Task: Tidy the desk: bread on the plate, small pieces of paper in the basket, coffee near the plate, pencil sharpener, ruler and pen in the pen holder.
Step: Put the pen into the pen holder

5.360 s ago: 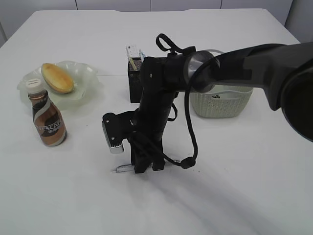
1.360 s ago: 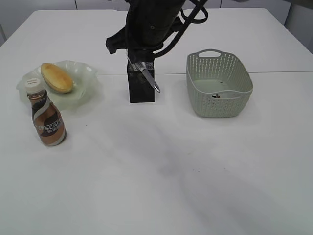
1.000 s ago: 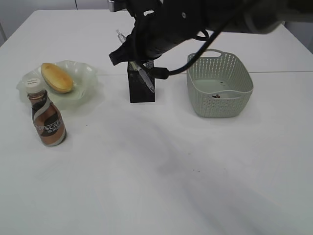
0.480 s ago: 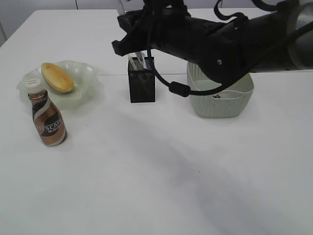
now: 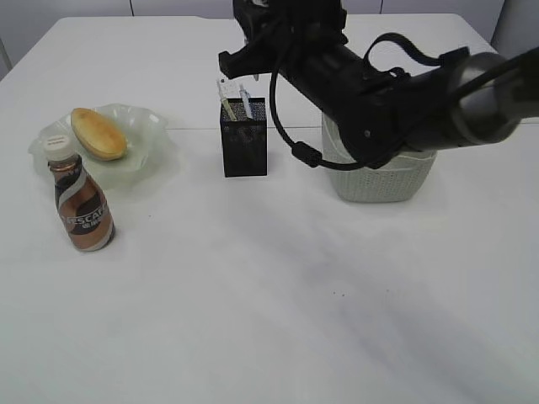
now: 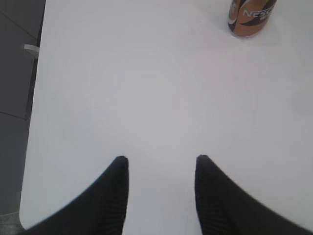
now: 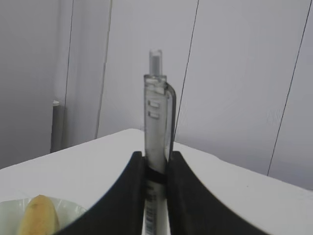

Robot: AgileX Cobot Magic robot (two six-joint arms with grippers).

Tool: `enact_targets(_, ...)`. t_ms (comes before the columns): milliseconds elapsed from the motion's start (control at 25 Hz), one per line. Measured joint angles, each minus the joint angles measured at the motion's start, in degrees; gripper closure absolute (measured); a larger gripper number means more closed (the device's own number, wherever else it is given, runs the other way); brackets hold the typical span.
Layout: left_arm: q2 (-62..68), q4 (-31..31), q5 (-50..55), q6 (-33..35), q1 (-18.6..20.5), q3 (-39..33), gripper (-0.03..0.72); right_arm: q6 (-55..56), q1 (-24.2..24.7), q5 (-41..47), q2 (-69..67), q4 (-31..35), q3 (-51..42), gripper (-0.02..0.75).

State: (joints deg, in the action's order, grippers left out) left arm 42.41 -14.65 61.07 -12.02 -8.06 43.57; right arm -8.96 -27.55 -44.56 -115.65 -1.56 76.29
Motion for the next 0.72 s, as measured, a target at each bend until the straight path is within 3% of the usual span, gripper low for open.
enact_targets(720,0.0,0.0,-0.5,0.0,0.0,0.0,0.370,-4.1,0.0,-0.4,-14.8,8.1,15.3,0.660)
